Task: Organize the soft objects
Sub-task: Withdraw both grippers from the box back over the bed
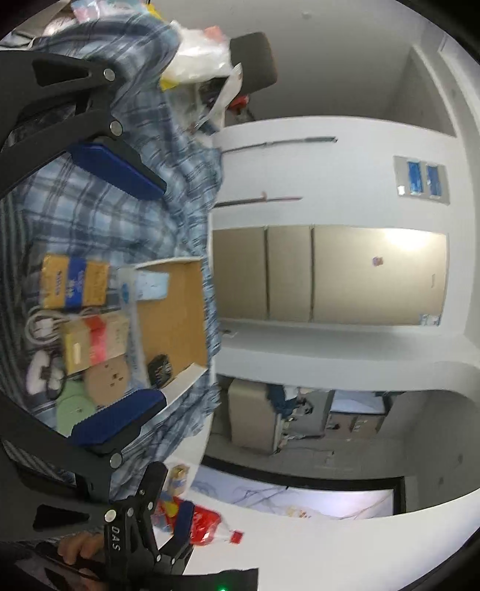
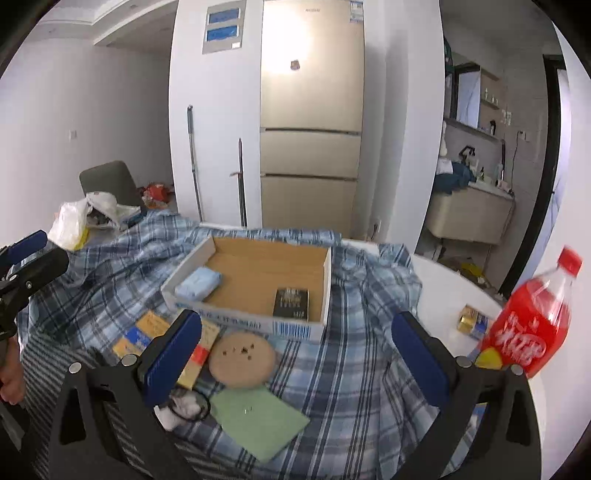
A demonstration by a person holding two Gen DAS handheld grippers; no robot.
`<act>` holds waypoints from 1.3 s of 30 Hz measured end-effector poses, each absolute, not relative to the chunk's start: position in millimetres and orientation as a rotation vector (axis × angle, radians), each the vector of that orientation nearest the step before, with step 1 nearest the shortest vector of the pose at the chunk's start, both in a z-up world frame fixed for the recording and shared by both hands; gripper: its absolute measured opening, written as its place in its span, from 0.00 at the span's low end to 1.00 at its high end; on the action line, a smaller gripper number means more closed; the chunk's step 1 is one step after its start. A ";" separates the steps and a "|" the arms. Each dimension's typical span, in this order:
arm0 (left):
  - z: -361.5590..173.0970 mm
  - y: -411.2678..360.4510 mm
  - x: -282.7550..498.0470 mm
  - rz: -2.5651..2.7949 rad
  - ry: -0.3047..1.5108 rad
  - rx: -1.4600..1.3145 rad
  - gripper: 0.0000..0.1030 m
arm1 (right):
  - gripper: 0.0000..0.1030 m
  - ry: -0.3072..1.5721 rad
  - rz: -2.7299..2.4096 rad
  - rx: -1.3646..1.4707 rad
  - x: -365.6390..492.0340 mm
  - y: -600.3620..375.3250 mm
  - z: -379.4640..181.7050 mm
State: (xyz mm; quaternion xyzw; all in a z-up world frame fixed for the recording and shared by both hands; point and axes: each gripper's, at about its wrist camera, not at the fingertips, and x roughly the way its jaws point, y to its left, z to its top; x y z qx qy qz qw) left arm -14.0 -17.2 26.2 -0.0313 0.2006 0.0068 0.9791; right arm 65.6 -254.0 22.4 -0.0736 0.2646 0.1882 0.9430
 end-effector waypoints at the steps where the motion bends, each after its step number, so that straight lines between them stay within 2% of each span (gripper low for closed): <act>1: 21.3 -19.0 -13.0 0.011 0.417 -0.057 1.00 | 1.00 0.549 0.386 -0.149 65.2 -255.5 17.7; 13: -28.4 -32.0 3.3 -0.026 0.529 -0.051 1.00 | 1.00 0.688 0.371 -0.142 75.4 -262.4 -29.5; 25: -29.9 -28.5 5.8 -0.092 0.578 -0.077 1.00 | 1.00 0.740 0.427 -0.192 85.2 -255.1 -34.7; 26: -30.5 -28.2 5.8 -0.108 0.592 -0.084 1.00 | 0.99 0.732 0.426 -0.212 85.7 -253.2 -34.8; 28: -30.9 -30.8 4.6 -0.121 0.606 -0.078 1.00 | 0.89 0.748 0.451 -0.243 88.4 -250.1 -36.6; 31: -32.6 -37.3 4.3 -0.146 0.623 -0.058 1.00 | 0.82 0.842 0.559 -0.278 95.0 -244.4 -46.2; 39: -39.0 -37.7 6.8 -0.189 0.657 -0.085 1.00 | 0.77 1.006 0.658 -0.295 109.6 -237.9 -77.0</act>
